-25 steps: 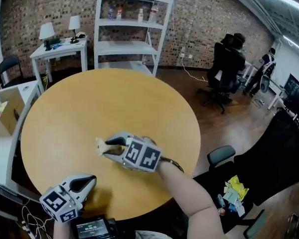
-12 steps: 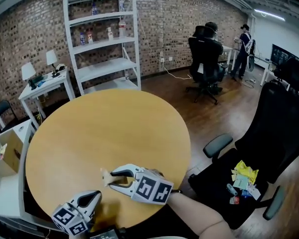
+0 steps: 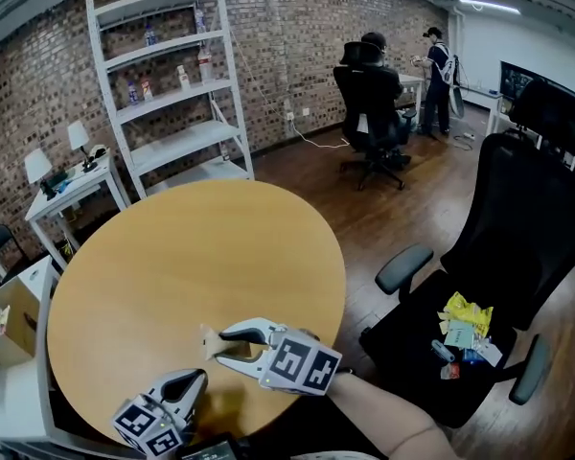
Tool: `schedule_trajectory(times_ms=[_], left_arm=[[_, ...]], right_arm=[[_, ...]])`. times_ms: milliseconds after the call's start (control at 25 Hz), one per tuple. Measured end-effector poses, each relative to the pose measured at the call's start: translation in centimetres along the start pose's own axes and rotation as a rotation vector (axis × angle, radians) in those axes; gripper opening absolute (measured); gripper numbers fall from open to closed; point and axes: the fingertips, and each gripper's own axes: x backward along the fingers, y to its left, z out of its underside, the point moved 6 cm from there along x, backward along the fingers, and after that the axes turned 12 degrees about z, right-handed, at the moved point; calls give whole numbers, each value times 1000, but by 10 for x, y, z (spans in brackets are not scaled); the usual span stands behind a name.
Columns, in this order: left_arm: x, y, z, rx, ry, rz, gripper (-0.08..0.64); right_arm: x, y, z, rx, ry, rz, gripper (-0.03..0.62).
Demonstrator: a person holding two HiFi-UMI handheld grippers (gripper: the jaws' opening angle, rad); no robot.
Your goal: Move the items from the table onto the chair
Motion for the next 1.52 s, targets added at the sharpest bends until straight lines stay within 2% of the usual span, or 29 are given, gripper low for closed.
schedule_trajectory(times_ms=[240,560,720,840,1000,1280,1520], left_arm=[[-31,-8,-7,-7,5,60,8],[-67,-22,-11,-12,11,104,8],[-81,-28,-16,-27,0,134,9],[-95,-23,-28,-41,-19,125,9],[-122,-30,-31,-28,-1,121,9],[-188,-71,-46,-73,-40,267,11],[-253,-121,-57,-107,-41,417,11]], right_arm=[[25,-17,5,-43,-11,68,156],[54,-26,12,-78,-65,112,155],[74,-34,14,-89,-93,173,152],[90,-45,14,-114,-128,207,150],[121,-45,26,-159,-170,250,149],[197,-69,47,-181,-209,432,147],[275,-79,81,-259,-197,591,147]])
